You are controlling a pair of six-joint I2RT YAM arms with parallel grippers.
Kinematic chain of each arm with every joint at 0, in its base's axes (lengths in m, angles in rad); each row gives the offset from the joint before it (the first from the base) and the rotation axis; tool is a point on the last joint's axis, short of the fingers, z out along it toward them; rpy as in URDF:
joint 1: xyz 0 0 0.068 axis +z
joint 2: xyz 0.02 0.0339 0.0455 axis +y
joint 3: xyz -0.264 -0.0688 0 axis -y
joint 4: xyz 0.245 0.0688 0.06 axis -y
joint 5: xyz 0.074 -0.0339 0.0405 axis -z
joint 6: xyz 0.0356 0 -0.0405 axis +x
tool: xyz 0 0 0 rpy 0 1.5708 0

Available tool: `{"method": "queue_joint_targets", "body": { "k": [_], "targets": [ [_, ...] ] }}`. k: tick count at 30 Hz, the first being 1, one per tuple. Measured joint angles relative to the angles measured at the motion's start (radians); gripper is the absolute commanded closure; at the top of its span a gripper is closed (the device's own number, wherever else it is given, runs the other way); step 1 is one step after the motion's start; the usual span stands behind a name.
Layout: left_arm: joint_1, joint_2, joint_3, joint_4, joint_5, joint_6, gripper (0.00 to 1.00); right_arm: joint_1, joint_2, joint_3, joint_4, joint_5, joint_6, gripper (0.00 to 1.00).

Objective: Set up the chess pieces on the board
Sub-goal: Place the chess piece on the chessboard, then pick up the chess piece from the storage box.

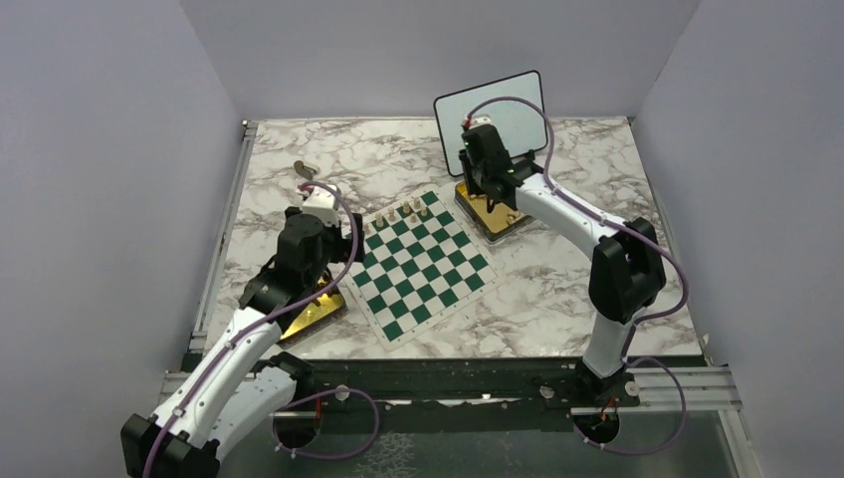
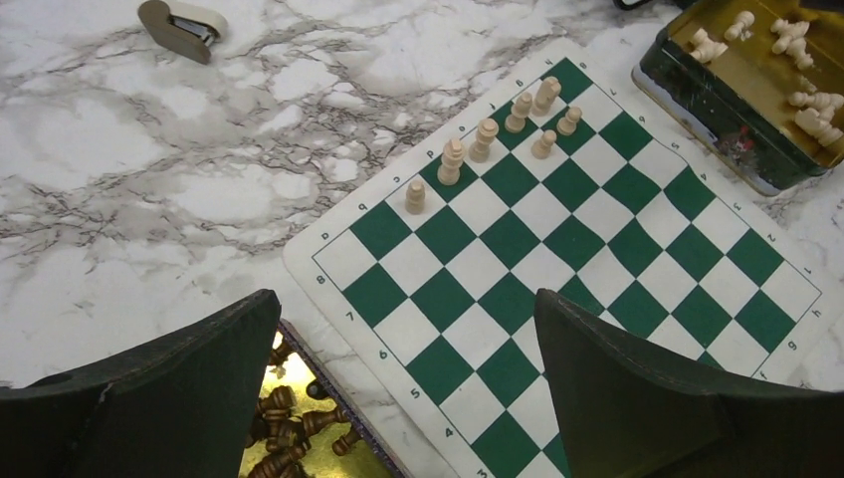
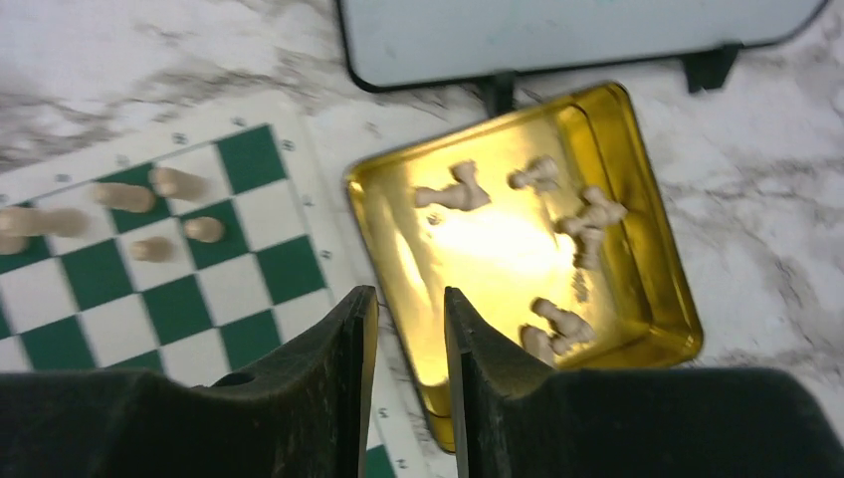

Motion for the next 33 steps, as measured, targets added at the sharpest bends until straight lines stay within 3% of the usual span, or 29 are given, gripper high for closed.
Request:
{"method": "queue_joint_targets", "body": {
  "k": [5, 12, 21, 33],
  "targets": [
    [0.000, 0.084, 0.042, -0.009, 0.059, 0.021, 0.01, -0.121, -0.019, -0.131, 0.023, -0.001, -0.029, 0.72],
    [0.000, 0.094, 0.046, 0.010, 0.146, 0.063, 0.01, -0.226, -0.015, -0.233, 0.083, -0.002, -0.080, 0.70],
    [0.000, 0.083, 0.024, 0.019, 0.161, 0.093, 0.01, -0.332, 0.078, -0.232, 0.157, -0.049, -0.113, 0.66],
    [0.000, 0.076, 0.023, 0.019, 0.159, 0.102, 0.01, -0.340, 0.190, -0.168, 0.179, -0.086, -0.116, 0.70]
  ]
}}
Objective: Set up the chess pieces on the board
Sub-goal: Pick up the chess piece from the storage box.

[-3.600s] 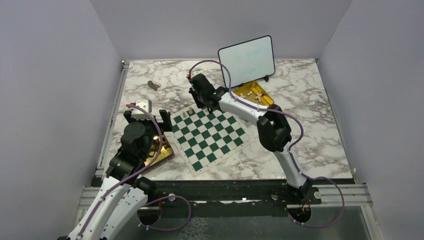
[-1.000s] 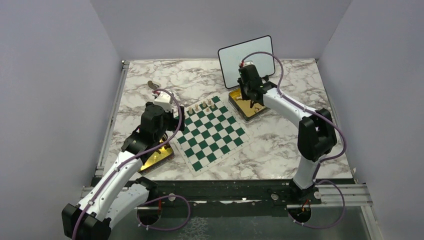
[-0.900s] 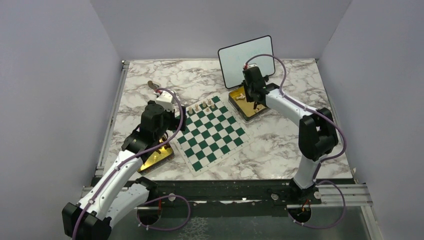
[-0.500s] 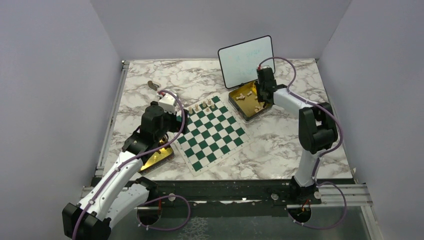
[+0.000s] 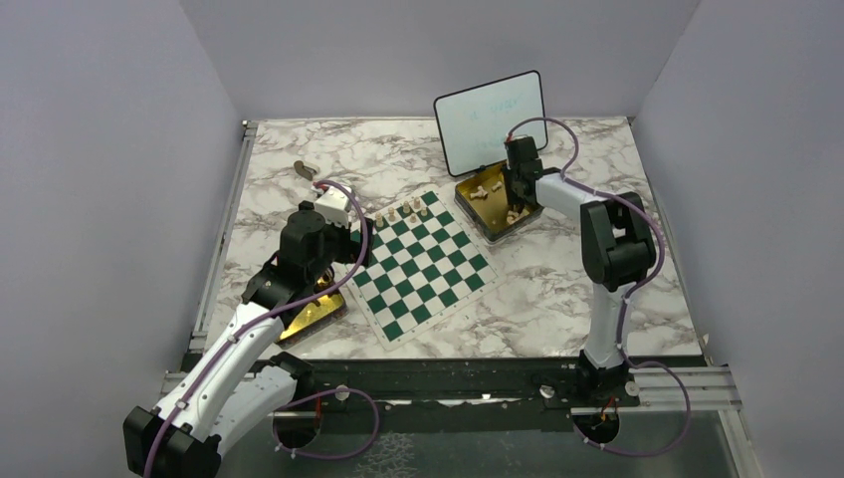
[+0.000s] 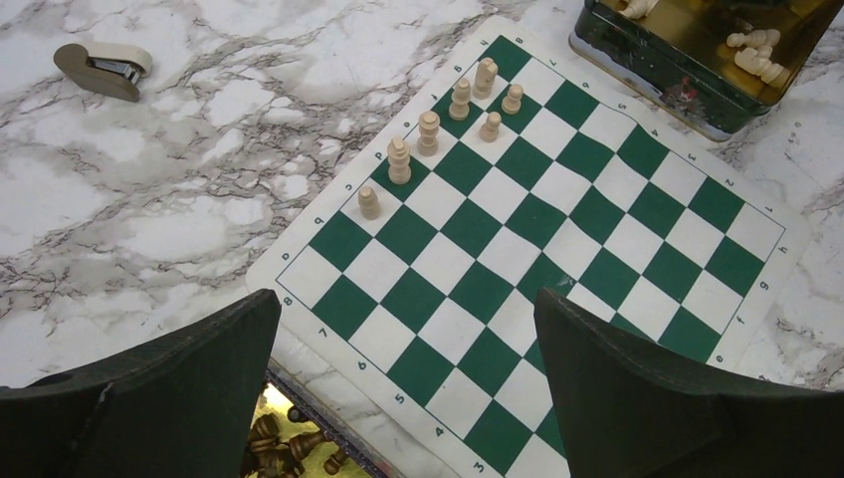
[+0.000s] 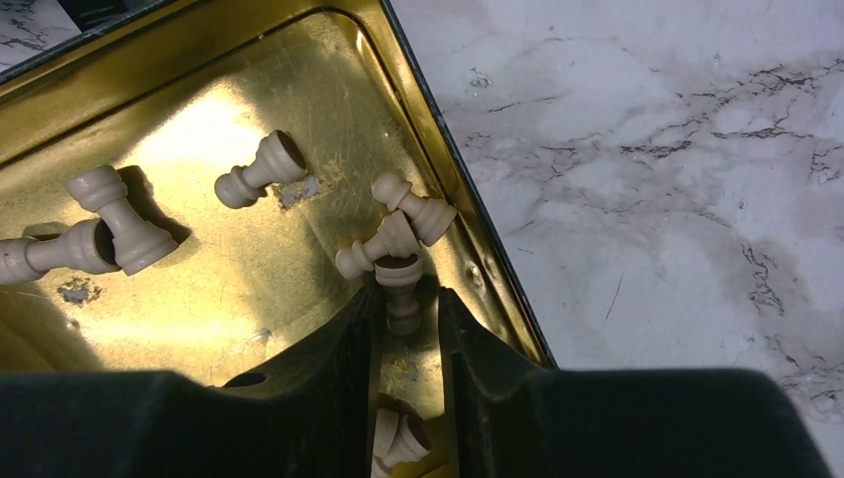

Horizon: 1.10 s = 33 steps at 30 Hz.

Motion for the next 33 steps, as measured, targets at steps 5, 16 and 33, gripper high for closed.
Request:
{"method": "queue_joint_targets", "body": {
  "k": [5, 16, 33],
  "targets": [
    [0.000, 0.000, 0.000, 0.000, -0.001, 0.001, 0.01, -0.002, 0.013, 0.000, 0.014, -0.002, -0.004, 0.78],
    [0.000, 0.000, 0.000, 0.000, -0.005, 0.001, 0.01, -0.002, 0.006, -0.002, 0.012, -0.022, 0.000, 0.88],
    [0.000, 0.000, 0.000, 0.007, -0.006, -0.001, 0.03, -0.002, -0.152, -0.057, -0.034, -0.166, 0.099, 0.91]
  ]
}}
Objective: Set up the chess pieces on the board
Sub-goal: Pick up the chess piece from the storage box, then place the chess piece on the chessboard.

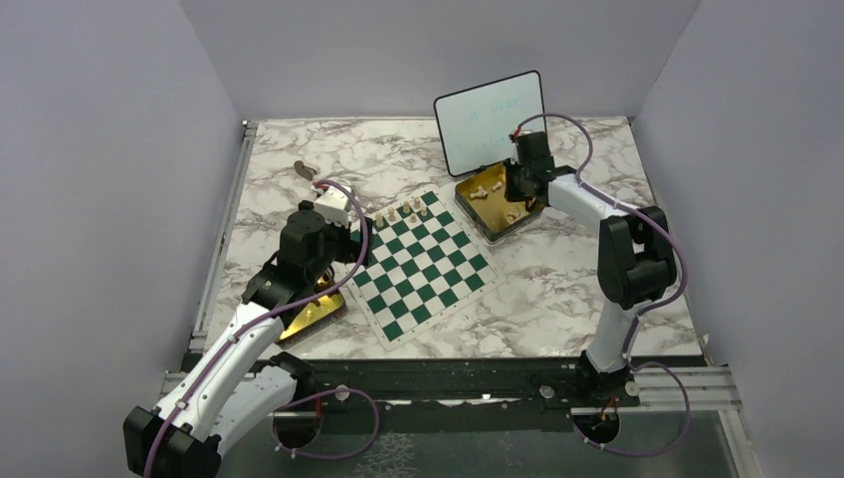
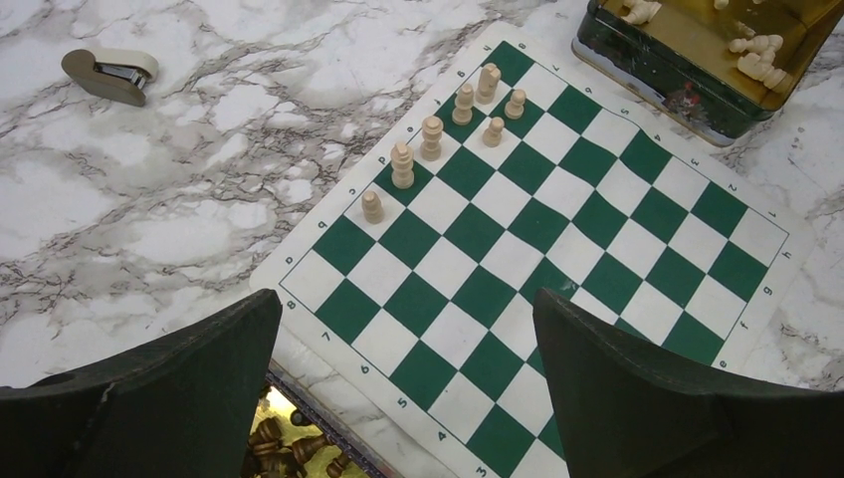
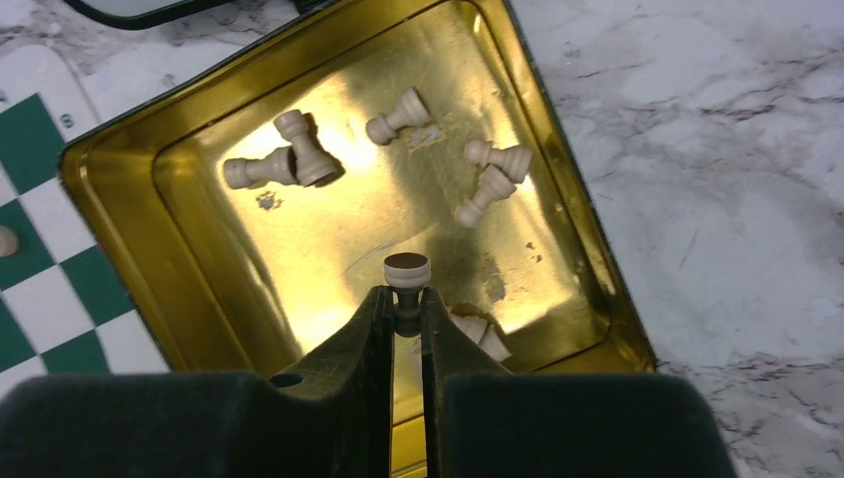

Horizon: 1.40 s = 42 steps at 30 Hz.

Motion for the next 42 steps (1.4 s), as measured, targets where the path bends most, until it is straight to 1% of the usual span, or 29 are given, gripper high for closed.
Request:
{"method": "queue_joint_targets", "body": {
  "k": [3, 8, 10, 12, 13, 16, 20, 22, 24, 27, 28, 31, 35, 39, 42],
  "targets": [
    [0.000, 0.000, -0.003, 0.006, 0.001, -0.010, 0.06, 0.000, -0.018, -0.009, -0.017, -0.071, 0.044, 0.91],
    [0.000, 0.018, -0.005, 0.023, 0.045, -0.060, 0.16, 0.000, -0.084, -0.024, -0.031, -0.275, 0.071, 0.91],
    [0.002, 0.032, -0.005, 0.035, 0.102, -0.064, 0.17, 0.000, -0.121, -0.037, -0.032, -0.358, 0.083, 0.91],
    [0.003, 0.038, -0.013, 0.074, 0.174, -0.050, 0.24, 0.000, -0.154, -0.047, -0.032, -0.428, 0.106, 0.91],
    [0.004, 0.037, -0.021, 0.101, 0.207, -0.042, 0.25, 0.000, -0.168, -0.052, -0.032, -0.463, 0.120, 0.91],
    [0.004, 0.029, -0.068, 0.219, 0.330, 0.006, 0.25, 0.000, -0.201, -0.080, -0.029, -0.556, 0.179, 0.91],
    [0.003, 0.034, -0.113, 0.337, 0.442, 0.066, 0.25, 0.000, -0.230, -0.165, 0.003, -0.694, 0.297, 0.91],
    [0.003, 0.049, -0.113, 0.379, 0.489, 0.117, 0.25, 0.000, -0.238, -0.209, 0.020, -0.772, 0.333, 0.91],
    [0.003, 0.073, -0.111, 0.413, 0.553, 0.199, 0.25, 0.000, -0.239, -0.223, 0.012, -0.829, 0.334, 0.91],
    [-0.003, 0.109, -0.111, 0.430, 0.679, 0.360, 0.25, 0.001, -0.240, -0.214, -0.025, -0.888, 0.303, 0.91],
    [-0.010, 0.120, -0.111, 0.433, 0.719, 0.434, 0.25, 0.002, -0.240, -0.209, -0.039, -0.908, 0.291, 0.91],
    [-0.029, 0.144, -0.111, 0.437, 0.781, 0.574, 0.25, 0.017, -0.240, -0.208, -0.067, -0.956, 0.263, 0.90],
    [-0.071, 0.217, -0.075, 0.430, 0.813, 0.742, 0.25, 0.086, -0.240, -0.209, -0.078, -0.991, 0.242, 0.90],
    [-0.136, 0.281, 0.008, 0.366, 0.820, 0.877, 0.28, 0.154, -0.241, -0.209, -0.089, -1.020, 0.230, 0.90],
    [-0.170, 0.290, 0.031, 0.332, 0.820, 0.952, 0.31, 0.167, -0.249, -0.210, -0.091, -1.035, 0.230, 0.90]
  ]
}}
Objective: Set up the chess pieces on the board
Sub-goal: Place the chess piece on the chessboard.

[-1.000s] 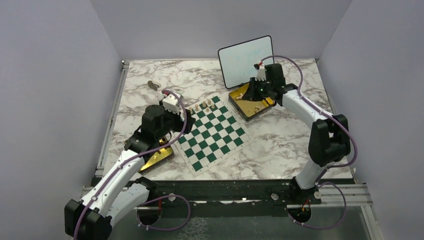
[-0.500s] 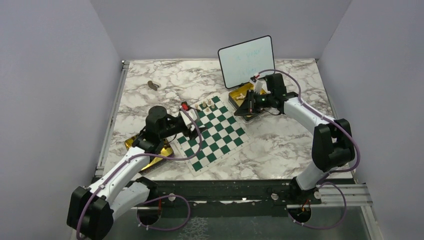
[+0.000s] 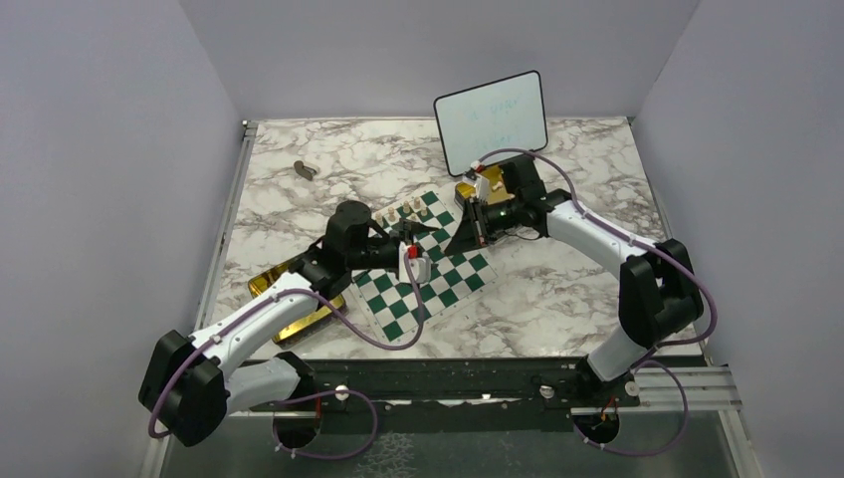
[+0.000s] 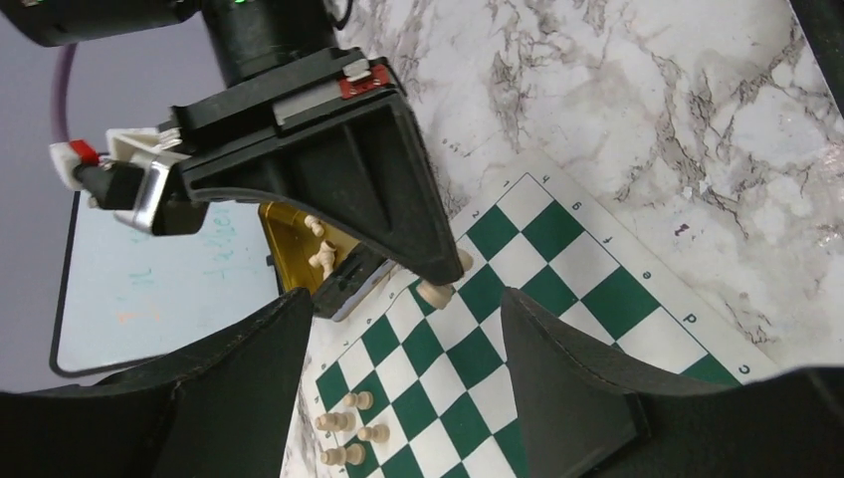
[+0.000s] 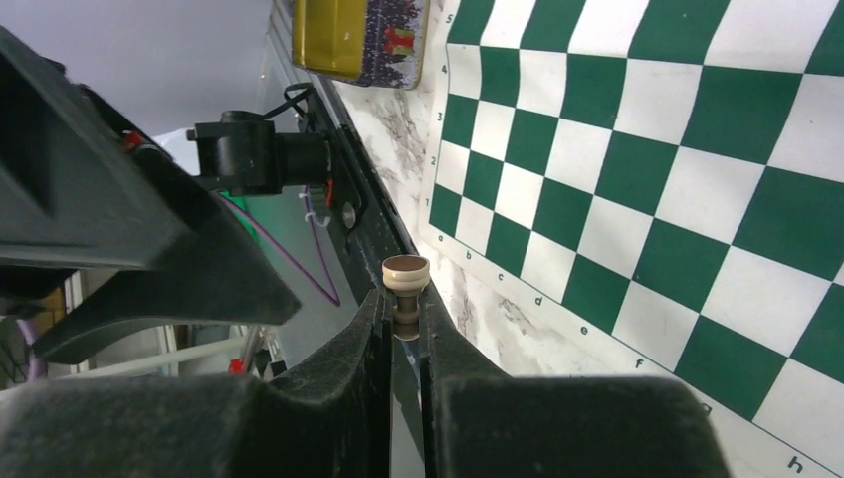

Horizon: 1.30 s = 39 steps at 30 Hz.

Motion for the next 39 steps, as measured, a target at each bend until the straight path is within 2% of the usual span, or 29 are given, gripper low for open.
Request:
{"method": "queue_joint_targets", "body": {
  "k": [14, 21, 31, 34, 39],
  "targets": [
    [-0.074, 0.064, 0.019, -0.113, -0.029, 0.165, 0.36, 0.026, -0.034, 0.000, 0.008, -0.064, 0.009, 0.90],
    [-0.082, 0.092, 0.034, -0.120, -0.029, 0.190, 0.44, 0.036, -0.034, 0.000, 0.013, -0.077, 0.015, 0.90],
    [-0.084, 0.113, 0.050, -0.116, -0.041, 0.191, 0.68, 0.037, -0.035, 0.000, 0.010, -0.078, 0.023, 0.89],
    [-0.084, 0.114, 0.053, -0.113, -0.049, 0.182, 0.77, 0.037, -0.035, 0.000, 0.008, -0.076, 0.027, 0.85],
    [-0.084, 0.128, 0.058, -0.086, -0.081, 0.092, 0.85, 0.037, -0.063, -0.006, 0.013, -0.024, 0.064, 0.79]
  ]
}}
